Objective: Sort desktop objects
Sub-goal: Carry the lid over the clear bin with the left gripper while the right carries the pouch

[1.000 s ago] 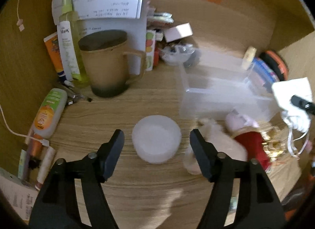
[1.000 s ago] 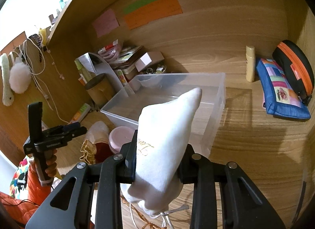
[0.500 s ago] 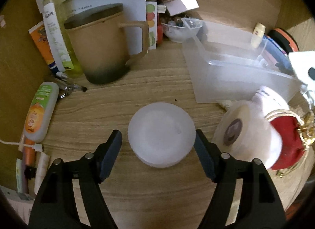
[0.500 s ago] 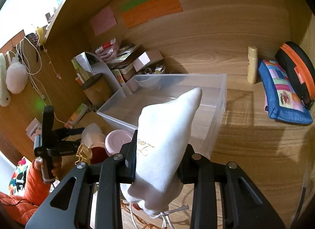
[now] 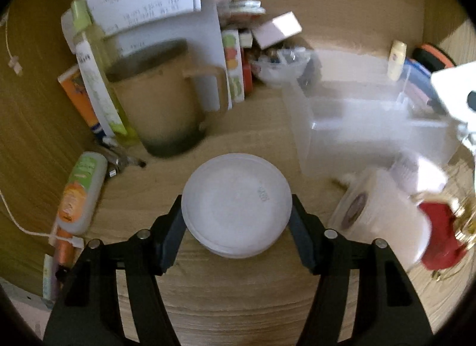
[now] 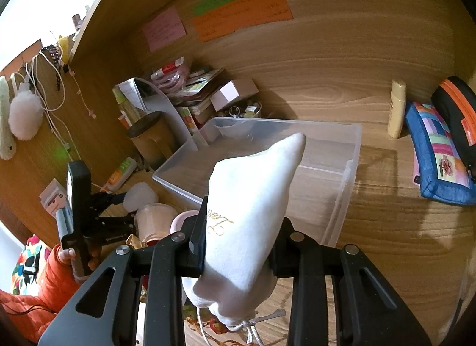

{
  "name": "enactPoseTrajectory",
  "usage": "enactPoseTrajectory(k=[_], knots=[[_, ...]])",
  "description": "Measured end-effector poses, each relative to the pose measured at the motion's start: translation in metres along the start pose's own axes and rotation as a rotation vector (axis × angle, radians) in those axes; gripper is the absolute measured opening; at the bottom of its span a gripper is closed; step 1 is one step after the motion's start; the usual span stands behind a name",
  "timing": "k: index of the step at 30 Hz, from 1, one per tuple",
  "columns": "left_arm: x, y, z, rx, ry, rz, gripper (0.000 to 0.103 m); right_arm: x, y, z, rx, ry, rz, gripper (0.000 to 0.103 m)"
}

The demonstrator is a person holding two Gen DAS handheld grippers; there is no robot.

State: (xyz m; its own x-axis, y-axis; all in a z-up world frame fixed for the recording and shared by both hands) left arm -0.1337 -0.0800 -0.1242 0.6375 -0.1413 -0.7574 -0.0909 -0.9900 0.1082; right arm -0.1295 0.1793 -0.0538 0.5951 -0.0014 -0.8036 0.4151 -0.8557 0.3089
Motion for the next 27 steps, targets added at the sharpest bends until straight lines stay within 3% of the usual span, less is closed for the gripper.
enactPoseTrajectory(k=[10, 17, 27], knots=[[-0.043, -0.016, -0.027, 0.010, -0.116, 0.009, 0.064, -0.009, 0.003, -0.008, -0.010, -0.033, -0.003, 0.028], [-0.072, -0.045, -0.038, 0.134, -0.159, 0.016, 0.064, -0.019, 0.004, -0.005, -0.024, -0.058, -0.001, 0.028], [-0.097, -0.083, -0.030, 0.230, -0.155, 0.047, 0.064, -0.028, -0.009, 0.007, -0.036, -0.061, 0.045, 0.028]])
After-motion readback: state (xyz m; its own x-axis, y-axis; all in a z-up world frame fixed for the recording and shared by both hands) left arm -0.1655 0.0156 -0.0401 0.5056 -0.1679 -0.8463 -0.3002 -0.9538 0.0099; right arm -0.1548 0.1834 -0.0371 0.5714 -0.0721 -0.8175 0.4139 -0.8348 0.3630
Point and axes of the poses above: each gripper's, at about its wrist camera, not at the fingertips, and z roughly the way its jaws point, y to its left, x to its underside, the point moved 9 cm from there along z, roughly the way its jaws point, and after that the axes turned 6 degrees about -y, right-handed, at the moved point
